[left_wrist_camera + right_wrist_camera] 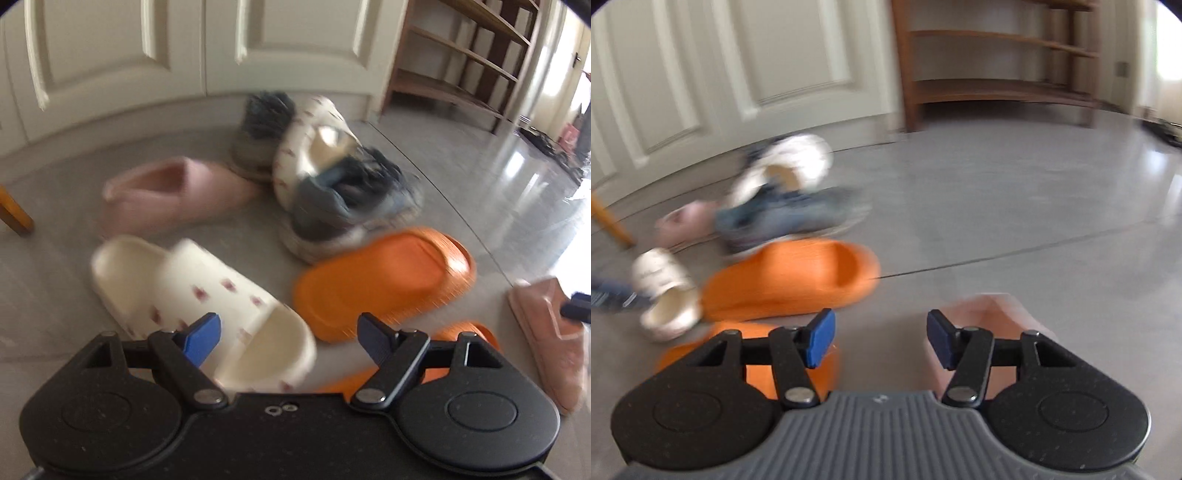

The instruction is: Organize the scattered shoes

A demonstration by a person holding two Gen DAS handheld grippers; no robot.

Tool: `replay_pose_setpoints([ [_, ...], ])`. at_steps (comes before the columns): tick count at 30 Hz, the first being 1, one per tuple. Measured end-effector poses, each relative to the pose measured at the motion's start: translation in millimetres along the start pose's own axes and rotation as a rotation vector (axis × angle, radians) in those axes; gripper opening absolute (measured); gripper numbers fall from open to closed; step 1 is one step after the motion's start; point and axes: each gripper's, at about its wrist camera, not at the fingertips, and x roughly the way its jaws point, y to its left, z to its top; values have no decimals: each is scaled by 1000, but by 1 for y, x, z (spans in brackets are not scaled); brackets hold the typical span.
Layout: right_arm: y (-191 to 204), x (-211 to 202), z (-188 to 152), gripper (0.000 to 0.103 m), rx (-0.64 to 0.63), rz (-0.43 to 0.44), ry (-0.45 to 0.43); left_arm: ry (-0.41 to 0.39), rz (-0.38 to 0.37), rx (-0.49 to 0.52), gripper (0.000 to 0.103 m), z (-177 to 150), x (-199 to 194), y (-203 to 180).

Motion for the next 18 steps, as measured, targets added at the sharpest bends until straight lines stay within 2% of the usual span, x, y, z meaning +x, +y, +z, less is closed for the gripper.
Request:
replay_pose_setpoints([
  [4, 44, 18, -1, 59, -36, 123, 12, -49, 45, -51, 81, 22, 4, 29],
  [8, 73, 26, -6, 59, -74, 171, 25, -67, 70, -72, 81, 39, 22, 52],
  [12, 79, 25, -16, 59, -82, 148, 47, -86, 88, -79, 81, 63, 52, 63],
  [15, 77, 24, -21, 59, -82, 138, 66, -65, 89, -35, 80, 84, 85, 64],
  [18, 76, 23, -23, 59, -74, 108, 74, -30, 112, 5, 74, 98, 110, 62],
])
